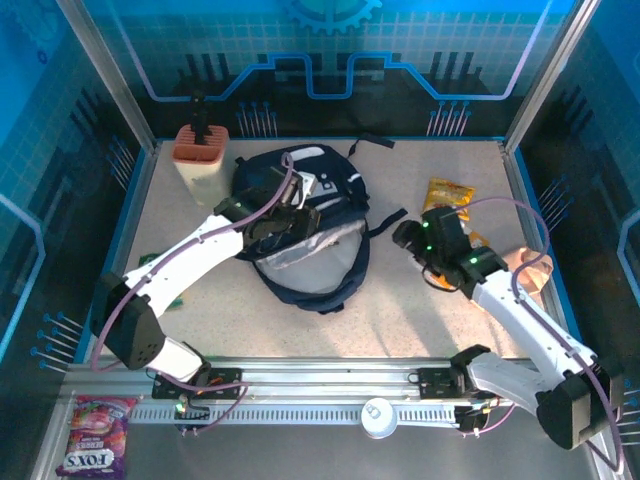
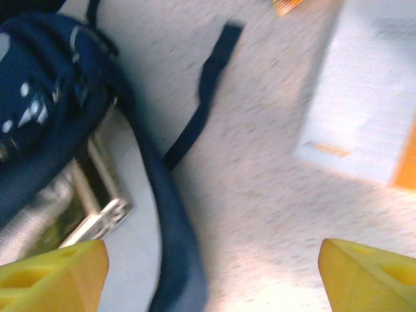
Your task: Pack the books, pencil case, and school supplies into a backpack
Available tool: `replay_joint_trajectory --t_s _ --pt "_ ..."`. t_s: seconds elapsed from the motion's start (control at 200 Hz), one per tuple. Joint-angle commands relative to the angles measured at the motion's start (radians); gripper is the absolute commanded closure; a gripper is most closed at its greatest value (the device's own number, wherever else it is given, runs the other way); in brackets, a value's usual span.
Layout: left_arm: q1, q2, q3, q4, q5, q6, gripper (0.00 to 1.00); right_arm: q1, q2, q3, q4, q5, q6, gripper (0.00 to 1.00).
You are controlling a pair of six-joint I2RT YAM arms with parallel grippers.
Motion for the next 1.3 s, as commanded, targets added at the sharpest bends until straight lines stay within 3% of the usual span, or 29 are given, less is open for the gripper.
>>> replay_joint_trajectory --t_s 0.0,0.165,0.4,0.61,0.815,1.041,1.296 --pt "0.014 -0.039 -0.039 -0.005 0.070 -0.036 0.52 -0.101 0.028 0.068 -0.143 -0.010 -0.216 0.11" --pt "0.015 -0.054 -0.065 0.026 0.074 -0.078 0.23 -0.214 0.193 0.092 -0.026 -0.137 -0.305 0.00" --pt "0.016 -0.079 -0.096 0.089 0.054 -0.110 0.02 -0.259 0.449 0.154 0.116 -0.205 -0.351 0.00" --pt "0.017 -0.074 -0.092 0.108 0.061 -0.125 0.01 -0.266 0.640 0.219 0.144 -0.241 -0.357 0.00" --pt "0.017 -0.060 -0.084 0.107 0.090 -0.123 0.01 -0.264 0.725 0.243 0.133 -0.220 -0.352 0.03" --pt "0.017 -0.034 -0.065 0.102 0.112 -0.124 0.01 -0.243 0.746 0.199 0.139 -0.259 -0.344 0.06" --pt "0.017 0.019 -0.020 0.094 0.167 -0.132 0.01 -0.124 0.664 0.088 0.130 -0.326 -0.318 0.09"
